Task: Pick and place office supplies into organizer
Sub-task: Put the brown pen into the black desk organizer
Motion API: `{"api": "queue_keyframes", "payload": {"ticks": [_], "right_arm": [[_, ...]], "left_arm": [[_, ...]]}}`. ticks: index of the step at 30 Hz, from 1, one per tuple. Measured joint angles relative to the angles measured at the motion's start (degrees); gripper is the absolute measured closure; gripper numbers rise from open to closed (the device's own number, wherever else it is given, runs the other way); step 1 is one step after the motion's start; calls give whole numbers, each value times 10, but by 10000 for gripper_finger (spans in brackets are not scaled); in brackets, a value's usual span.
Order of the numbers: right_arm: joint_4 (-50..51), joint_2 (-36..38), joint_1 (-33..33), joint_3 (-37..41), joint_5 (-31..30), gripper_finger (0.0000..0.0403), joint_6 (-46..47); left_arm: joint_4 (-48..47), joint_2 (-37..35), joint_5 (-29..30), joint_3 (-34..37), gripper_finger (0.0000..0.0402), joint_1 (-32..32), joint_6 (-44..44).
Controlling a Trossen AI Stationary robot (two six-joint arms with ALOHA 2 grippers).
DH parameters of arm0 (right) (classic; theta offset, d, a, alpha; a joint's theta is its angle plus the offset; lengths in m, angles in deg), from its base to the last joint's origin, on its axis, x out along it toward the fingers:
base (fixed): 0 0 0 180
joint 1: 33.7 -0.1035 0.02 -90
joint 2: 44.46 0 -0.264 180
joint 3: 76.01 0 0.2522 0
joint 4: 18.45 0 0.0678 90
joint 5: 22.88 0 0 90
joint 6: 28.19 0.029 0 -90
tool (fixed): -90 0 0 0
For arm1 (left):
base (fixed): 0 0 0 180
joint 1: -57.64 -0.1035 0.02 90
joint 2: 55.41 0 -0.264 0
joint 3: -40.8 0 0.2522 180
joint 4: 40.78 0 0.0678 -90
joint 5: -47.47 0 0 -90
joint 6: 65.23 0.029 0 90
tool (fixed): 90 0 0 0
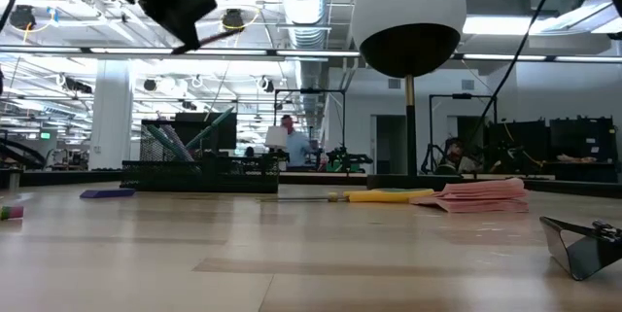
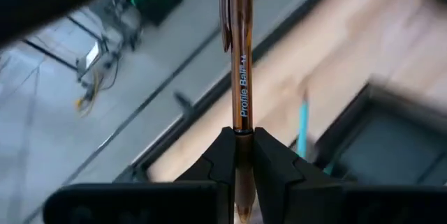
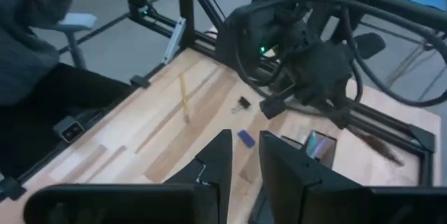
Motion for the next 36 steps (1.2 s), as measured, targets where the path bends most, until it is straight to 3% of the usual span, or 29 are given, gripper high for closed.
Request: {"api": "queue_keyframes", "payload": {"ticks": [8, 13, 19, 27, 33, 36], "right_arm": [[3, 1, -21, 0, 3, 337, 3], [-4, 1, -49, 0, 3, 337, 6], [-41, 1, -82, 0, 3, 337, 6], [-87, -4, -95, 0, 1, 337, 15], [-87, -4, -84, 0, 1, 337, 15], [-82, -4, -79, 0, 1, 337, 15]], "left_arm": [[275, -108, 115, 222, 385, 74, -93], [476, -131, 183, 349, 385, 78, -73], [652, -109, 235, 436, 385, 57, -11], [805, -23, 202, 456, 386, 22, 73], [1018, 77, 134, 456, 386, -14, 218], [1108, 123, 126, 456, 386, -29, 259]]}}
